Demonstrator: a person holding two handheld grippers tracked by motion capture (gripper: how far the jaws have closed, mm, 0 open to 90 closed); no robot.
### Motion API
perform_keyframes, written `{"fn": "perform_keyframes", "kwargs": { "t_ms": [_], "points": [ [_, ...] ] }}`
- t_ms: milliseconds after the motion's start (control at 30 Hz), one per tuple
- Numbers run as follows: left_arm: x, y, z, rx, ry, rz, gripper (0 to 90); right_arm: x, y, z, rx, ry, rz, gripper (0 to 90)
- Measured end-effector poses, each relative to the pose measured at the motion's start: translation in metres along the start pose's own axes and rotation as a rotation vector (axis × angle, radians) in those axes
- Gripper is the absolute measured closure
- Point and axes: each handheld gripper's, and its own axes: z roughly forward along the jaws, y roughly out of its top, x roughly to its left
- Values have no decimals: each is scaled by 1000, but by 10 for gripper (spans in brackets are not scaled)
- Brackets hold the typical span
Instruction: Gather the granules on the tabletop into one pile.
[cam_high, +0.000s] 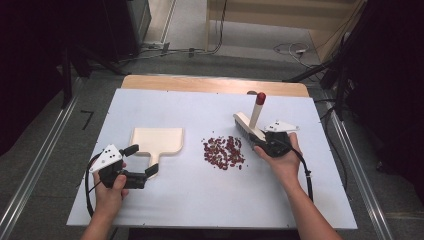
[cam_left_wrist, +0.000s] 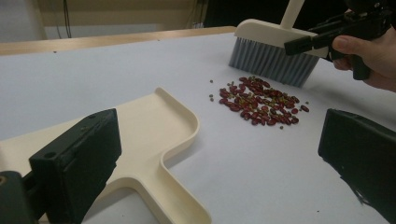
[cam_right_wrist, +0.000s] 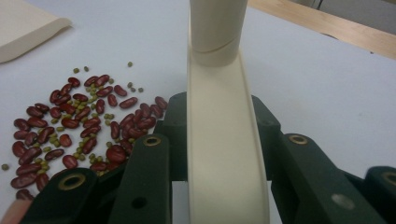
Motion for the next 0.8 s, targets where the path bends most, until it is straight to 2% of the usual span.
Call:
{"fn": "perform_keyframes", "kwargs": {
  "t_ms": [600, 800],
  "points": [
    [3, 0, -2, -3, 11, -1, 0, 27, -1, -5, -6, 26, -51, 661],
    [3, -1, -2, -3, 14, -5, 0, 26, 3, -9, -28, 22, -51, 660]
  ]
}}
